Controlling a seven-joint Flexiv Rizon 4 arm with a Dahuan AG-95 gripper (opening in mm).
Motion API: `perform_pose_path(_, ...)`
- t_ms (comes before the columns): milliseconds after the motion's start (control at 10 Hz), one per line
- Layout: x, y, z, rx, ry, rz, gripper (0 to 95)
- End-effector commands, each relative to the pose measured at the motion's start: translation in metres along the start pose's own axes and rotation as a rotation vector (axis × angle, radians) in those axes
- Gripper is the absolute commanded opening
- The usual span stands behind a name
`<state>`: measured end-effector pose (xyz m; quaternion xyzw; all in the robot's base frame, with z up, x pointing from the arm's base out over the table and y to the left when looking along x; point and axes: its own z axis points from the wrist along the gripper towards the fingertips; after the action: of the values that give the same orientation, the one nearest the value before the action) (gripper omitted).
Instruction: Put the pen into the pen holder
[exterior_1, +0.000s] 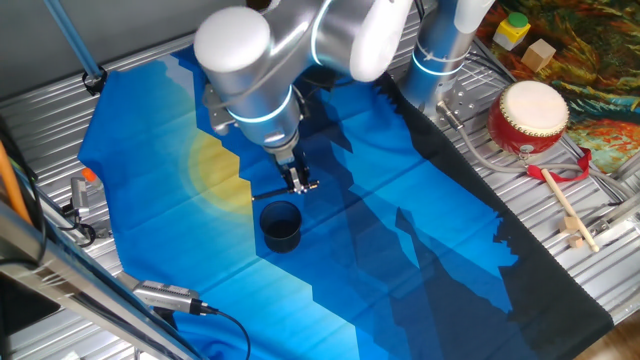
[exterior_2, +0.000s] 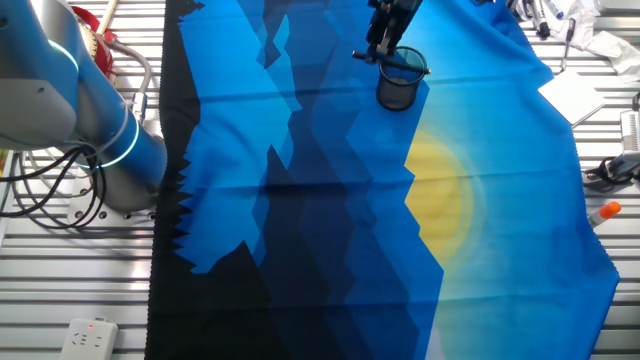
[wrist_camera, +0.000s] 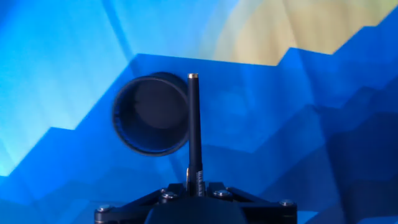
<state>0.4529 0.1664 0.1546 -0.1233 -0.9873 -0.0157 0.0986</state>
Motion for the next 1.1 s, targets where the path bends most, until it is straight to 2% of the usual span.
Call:
perform_pose_path(100,0.001,0.007,0.000,-0.012,0.003,0.000,0.0)
perform_pose_path(300,0.003,0.014,0.002,-0.027,0.009,-0.004,0.0)
perform_pose_path(400,0.003,0.017,0.004,-0.055,0.020,-0.009,0.0)
perform_pose_path(600,0.004,0.019,0.007,-0.063,0.024,-0.011,0.0)
perform_pose_path(800,0.004,0.018,0.009,-0.099,0.056,-0.021,0.0)
perform_pose_path(900,0.004,0.016,0.010,-0.118,0.086,-0.028,0.0)
perform_pose_path(1100,0.004,0.013,0.011,-0.127,0.144,-0.038,0.0)
